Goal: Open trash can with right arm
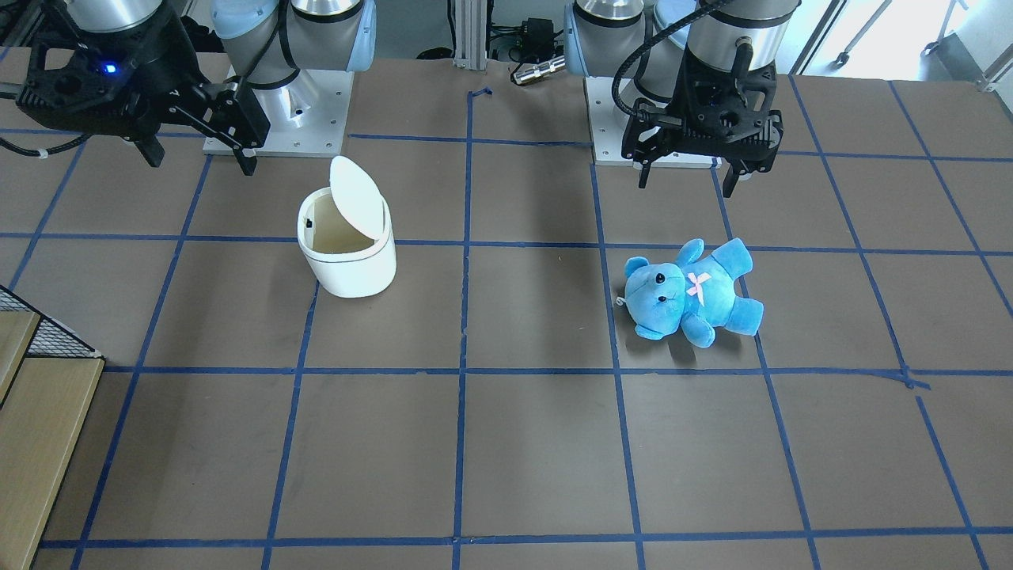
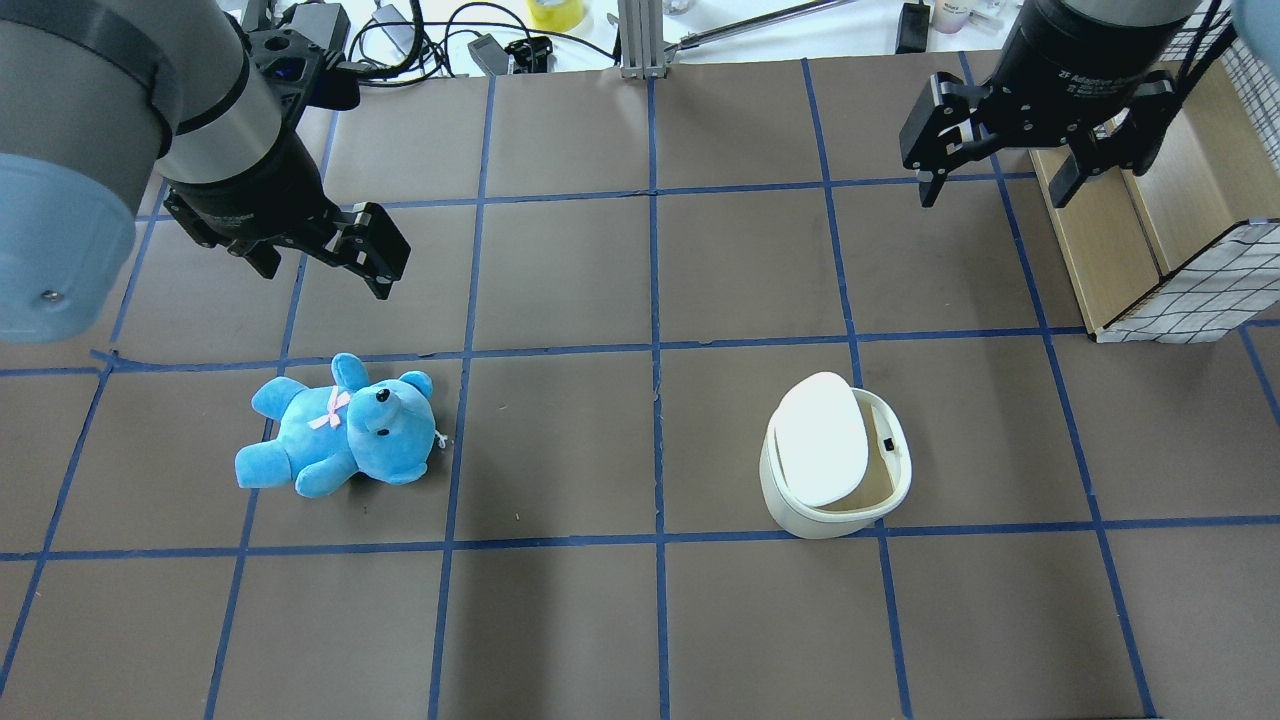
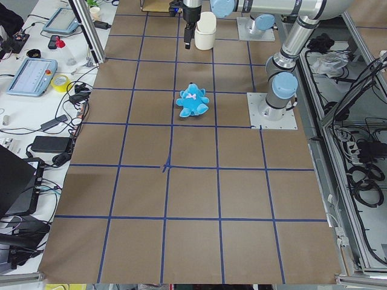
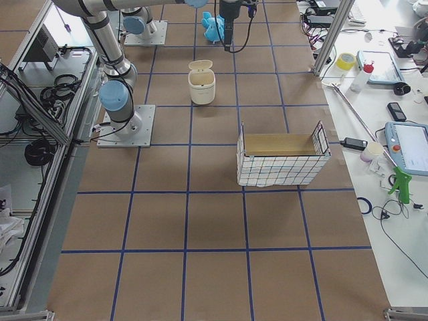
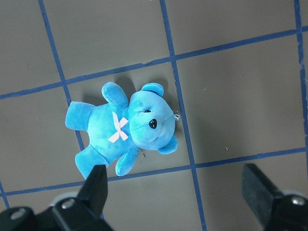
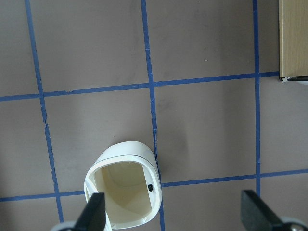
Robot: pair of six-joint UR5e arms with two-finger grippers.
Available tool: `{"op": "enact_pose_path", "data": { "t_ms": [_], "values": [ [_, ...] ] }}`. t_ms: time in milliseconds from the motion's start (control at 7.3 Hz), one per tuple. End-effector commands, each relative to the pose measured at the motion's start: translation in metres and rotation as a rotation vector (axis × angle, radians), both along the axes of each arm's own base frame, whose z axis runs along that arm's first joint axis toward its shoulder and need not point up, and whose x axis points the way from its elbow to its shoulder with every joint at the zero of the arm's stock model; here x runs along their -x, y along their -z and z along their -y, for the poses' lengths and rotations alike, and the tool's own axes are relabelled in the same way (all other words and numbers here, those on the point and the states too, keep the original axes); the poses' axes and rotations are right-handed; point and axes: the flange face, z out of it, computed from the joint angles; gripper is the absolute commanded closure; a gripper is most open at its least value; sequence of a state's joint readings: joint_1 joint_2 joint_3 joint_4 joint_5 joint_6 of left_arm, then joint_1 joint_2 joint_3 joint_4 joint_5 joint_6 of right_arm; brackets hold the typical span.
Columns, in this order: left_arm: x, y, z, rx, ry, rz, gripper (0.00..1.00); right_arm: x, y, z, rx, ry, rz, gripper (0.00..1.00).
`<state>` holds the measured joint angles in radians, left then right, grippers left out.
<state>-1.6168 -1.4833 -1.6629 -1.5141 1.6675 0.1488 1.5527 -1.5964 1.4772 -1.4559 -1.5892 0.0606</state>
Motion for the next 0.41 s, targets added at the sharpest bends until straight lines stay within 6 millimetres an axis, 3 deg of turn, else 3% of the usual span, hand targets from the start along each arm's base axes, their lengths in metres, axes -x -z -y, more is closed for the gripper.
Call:
{"op": "enact_pose_path", "data": {
  "t_ms": [0,274],
  "values": [
    [0.0,0.0,0.0,0.0,0.0,0.0,0.0,0.0002,0.0007,0.0016,0.003,0.0,0.0,0.0],
    [0.0,0.0,0.0,0.0,0.0,0.0,0.0,-0.0002,0.0,0.001,0.005,-0.002,0.003,0.0]
  ]
}}
